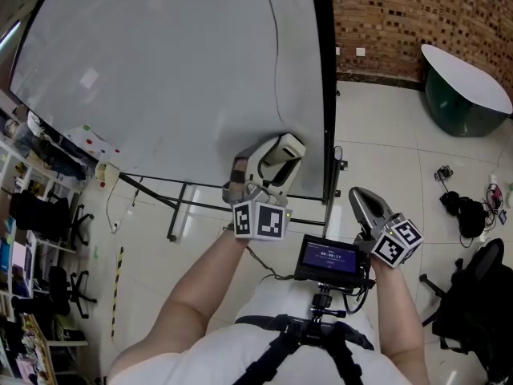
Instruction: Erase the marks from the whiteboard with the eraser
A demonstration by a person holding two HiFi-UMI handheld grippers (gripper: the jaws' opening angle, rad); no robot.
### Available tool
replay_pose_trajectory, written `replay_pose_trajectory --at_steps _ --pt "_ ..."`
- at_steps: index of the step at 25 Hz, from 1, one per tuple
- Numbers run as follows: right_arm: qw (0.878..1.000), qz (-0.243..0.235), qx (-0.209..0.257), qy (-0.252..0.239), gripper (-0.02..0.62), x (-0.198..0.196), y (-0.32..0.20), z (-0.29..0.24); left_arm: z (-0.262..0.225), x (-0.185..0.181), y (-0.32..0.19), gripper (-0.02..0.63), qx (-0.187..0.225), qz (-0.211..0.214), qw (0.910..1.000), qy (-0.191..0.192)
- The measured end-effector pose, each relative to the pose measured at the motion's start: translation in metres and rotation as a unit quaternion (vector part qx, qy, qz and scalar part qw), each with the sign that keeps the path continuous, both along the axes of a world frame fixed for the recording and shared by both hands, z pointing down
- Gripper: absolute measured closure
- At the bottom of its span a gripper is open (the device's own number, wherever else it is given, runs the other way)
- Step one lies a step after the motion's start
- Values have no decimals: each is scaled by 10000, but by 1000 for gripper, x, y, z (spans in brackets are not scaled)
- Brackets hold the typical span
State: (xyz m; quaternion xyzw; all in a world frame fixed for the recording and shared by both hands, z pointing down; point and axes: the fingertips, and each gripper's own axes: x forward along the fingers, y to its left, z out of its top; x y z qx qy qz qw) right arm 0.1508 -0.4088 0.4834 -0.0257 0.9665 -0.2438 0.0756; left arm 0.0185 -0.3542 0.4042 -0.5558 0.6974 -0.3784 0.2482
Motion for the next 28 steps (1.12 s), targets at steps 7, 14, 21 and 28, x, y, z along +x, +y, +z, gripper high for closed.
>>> replay_pose_trajectory --at_steps 7,14,21,28 --pt "10000 -34 -12 27 575 -5 1 4 -77 -12 7 336 532 -76 9972 -519" --pt "10000 -7 -1 5 575 -11 3 1 -126 -13 10 337 1004 -215 9863 -1292" --pt "10000 35 -27 44 575 -13 5 6 -50 7 -3 336 348 188 9822 -1838" --pt "9999 87 57 63 575 -10 5 -3 2 19 -10 336 -361 551 9820 -1771"
